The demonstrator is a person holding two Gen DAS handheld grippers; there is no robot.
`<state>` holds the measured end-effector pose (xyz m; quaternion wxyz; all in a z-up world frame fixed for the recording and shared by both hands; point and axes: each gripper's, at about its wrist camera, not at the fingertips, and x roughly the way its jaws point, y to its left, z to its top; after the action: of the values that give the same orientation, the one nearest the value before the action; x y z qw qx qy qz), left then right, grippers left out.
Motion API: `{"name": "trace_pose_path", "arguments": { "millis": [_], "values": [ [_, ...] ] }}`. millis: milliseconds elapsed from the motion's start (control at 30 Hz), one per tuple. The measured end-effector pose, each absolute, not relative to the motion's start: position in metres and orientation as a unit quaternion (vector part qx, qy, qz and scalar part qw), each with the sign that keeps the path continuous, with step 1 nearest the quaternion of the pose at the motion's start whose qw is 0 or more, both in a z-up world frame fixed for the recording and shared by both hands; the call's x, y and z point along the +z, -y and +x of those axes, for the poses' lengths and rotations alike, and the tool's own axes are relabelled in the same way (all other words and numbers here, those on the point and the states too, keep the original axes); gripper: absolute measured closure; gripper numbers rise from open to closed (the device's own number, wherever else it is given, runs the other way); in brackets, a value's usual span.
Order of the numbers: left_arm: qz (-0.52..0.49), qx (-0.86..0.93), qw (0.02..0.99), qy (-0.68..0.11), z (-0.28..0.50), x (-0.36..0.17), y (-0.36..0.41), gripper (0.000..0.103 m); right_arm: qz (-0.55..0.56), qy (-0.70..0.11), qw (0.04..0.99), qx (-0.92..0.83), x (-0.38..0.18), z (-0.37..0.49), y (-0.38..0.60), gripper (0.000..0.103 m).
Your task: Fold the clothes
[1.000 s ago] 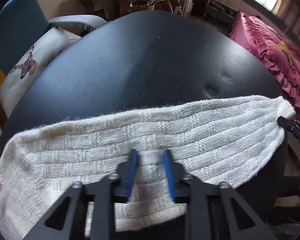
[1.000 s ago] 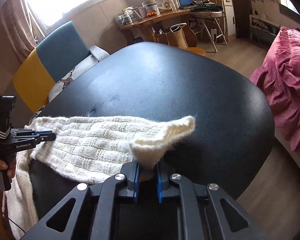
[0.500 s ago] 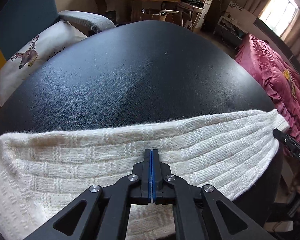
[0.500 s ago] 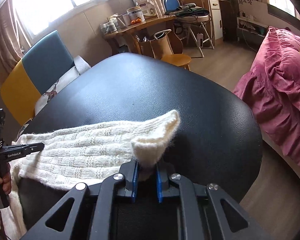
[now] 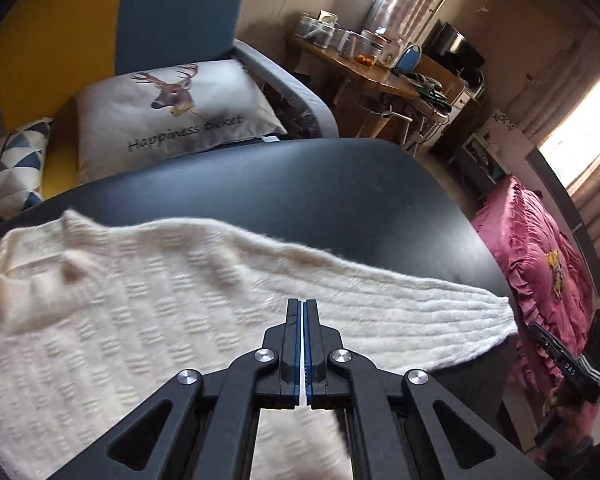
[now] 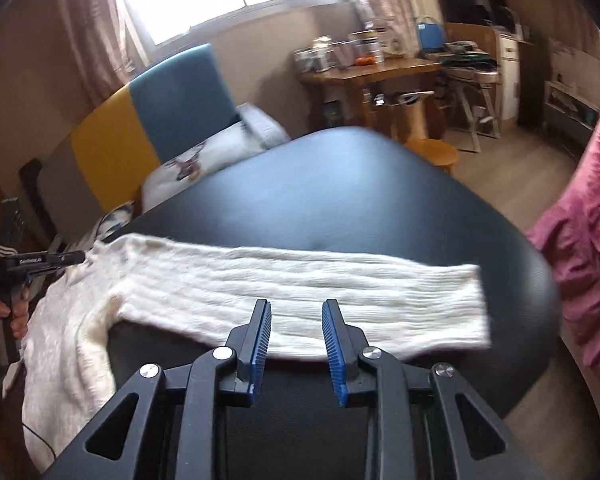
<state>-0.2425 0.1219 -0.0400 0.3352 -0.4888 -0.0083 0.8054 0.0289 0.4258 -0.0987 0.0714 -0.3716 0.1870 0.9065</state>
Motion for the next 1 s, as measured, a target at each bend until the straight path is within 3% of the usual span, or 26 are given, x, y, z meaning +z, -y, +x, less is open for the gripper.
{"name": "trace_pose_path", "arguments": {
  "millis": [200, 467, 567, 600, 733, 833, 1000],
  "values": [
    [-0.496, 0.789, 0.362, -0.02, -0.178, -0.073, -0.086, 0.102, -0.457, -0.094, -0.033, 0.884, -0.125, -0.094, -0.308, 0.076],
    [-0.519, 0.767, 0.373, -0.047, -0.135, -0.112, -0.09, 0.102, -0.521, -0.041, 0.004, 0.852, -0.167, -0.169, -0.288, 0.081],
    [-0.537, 0.762, 0.36, -0.026, -0.14, -0.124, -0.085, 0.101, -0.517, -0.07, -0.001, 0.853, -0.164, -0.169, -0.298, 0.081],
    [-0.539, 0.762, 0.358, -0.015, -0.142, -0.125, -0.083, 0.101, -0.508, -0.113, -0.028, 0.854, -0.16, -0.16, -0.303, 0.076],
    [-0.517, 0.775, 0.363, 0.003, -0.141, -0.109, -0.076, 0.1, -0.479, -0.294, -0.175, 0.809, -0.152, -0.108, -0.32, 0.076],
    [-0.506, 0.784, 0.36, -0.011, -0.144, -0.096, -0.075, 0.098, -0.515, -0.332, -0.233, 0.756, -0.166, -0.058, -0.318, 0.076],
    [-0.497, 0.783, 0.372, -0.042, -0.159, -0.079, -0.089, 0.097, -0.575, -0.317, -0.261, 0.708, -0.189, -0.002, -0.304, 0.074]
  ]
}}
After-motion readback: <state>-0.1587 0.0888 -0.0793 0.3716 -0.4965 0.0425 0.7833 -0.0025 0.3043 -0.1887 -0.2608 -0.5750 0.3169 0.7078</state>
